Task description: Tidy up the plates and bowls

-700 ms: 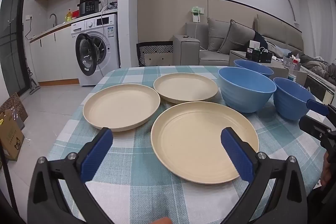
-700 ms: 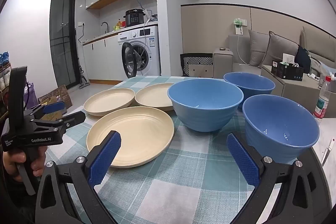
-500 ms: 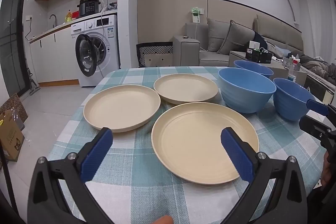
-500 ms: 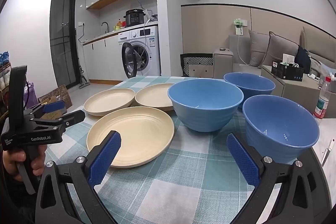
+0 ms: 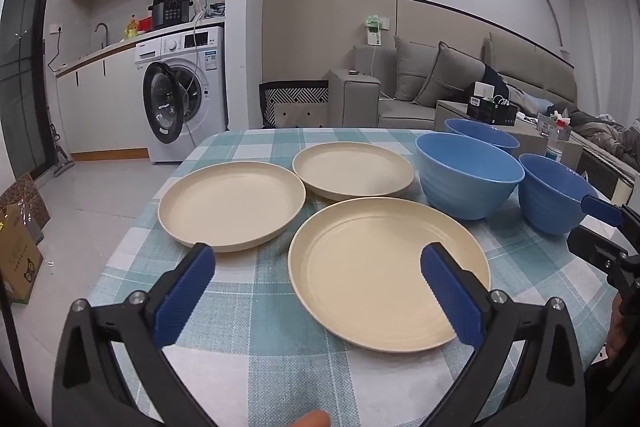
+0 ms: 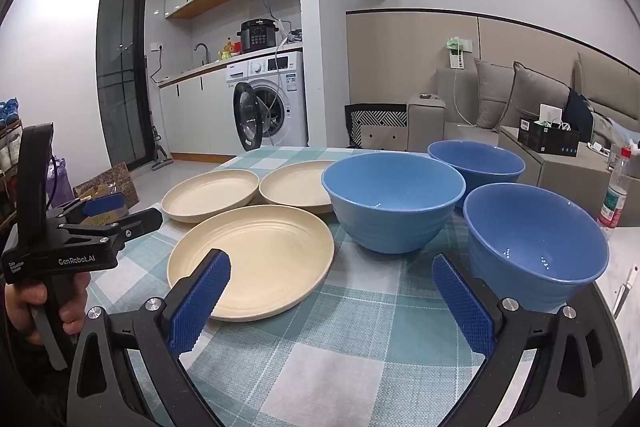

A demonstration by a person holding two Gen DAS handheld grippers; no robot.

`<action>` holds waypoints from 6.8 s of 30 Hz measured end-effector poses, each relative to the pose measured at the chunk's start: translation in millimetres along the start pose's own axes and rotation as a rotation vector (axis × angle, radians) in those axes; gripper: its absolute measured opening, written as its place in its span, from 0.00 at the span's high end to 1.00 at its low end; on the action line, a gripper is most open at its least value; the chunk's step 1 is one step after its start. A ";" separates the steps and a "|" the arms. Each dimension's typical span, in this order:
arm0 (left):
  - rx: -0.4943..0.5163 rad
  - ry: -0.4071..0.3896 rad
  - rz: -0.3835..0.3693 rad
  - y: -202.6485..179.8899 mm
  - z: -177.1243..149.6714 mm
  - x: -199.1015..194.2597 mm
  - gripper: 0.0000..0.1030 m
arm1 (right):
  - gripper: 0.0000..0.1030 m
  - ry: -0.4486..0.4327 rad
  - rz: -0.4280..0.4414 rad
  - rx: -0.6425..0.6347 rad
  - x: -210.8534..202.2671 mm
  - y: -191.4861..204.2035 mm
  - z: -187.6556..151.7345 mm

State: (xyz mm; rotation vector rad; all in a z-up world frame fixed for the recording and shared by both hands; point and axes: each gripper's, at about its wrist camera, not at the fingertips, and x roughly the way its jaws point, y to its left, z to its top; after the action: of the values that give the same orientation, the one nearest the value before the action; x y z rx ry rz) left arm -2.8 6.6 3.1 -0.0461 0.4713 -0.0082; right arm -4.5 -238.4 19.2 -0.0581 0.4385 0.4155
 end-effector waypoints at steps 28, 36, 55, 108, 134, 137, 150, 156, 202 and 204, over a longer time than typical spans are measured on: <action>0.010 0.007 0.002 -3.1 0.0 6.0 0.00 | 0.00 0.020 -0.002 0.003 5.5 -8.5 -3.3; 0.005 0.010 0.001 -2.1 -2.3 8.2 0.00 | 0.00 0.021 0.000 0.001 5.1 -8.7 -2.7; 0.007 0.007 0.008 1.0 -3.9 6.2 0.00 | 0.00 0.022 0.002 -0.008 5.0 -5.5 -1.5; -0.006 -0.050 0.041 40.5 77.0 16.2 0.00 | 0.00 0.063 0.046 -0.094 12.5 14.9 114.7; -0.041 0.036 0.015 56.3 106.7 78.3 0.00 | 0.00 0.167 0.056 -0.082 90.5 12.6 176.4; -0.044 0.044 -0.002 57.0 111.9 87.1 0.00 | 0.00 0.182 0.063 -0.078 100.5 8.7 183.2; -0.060 0.080 0.008 59.9 135.7 127.8 0.00 | 0.00 0.227 0.038 -0.051 149.2 -10.1 210.7; -0.032 0.097 0.021 58.1 145.8 141.3 0.00 | 0.00 0.246 0.021 -0.054 170.9 -17.6 226.4; -0.024 0.515 -0.112 42.0 115.8 279.5 0.46 | 0.31 0.729 -0.040 0.001 368.4 -56.3 165.8; -0.013 0.529 -0.108 41.0 114.2 283.3 0.47 | 0.31 0.743 -0.039 -0.005 372.9 -56.1 163.1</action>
State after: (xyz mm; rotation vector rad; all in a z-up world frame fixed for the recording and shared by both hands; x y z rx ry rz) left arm 301.4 47.1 -25.7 -0.0832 0.9971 -0.1257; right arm 390.3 -125.4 6.8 -0.2287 1.1662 0.3470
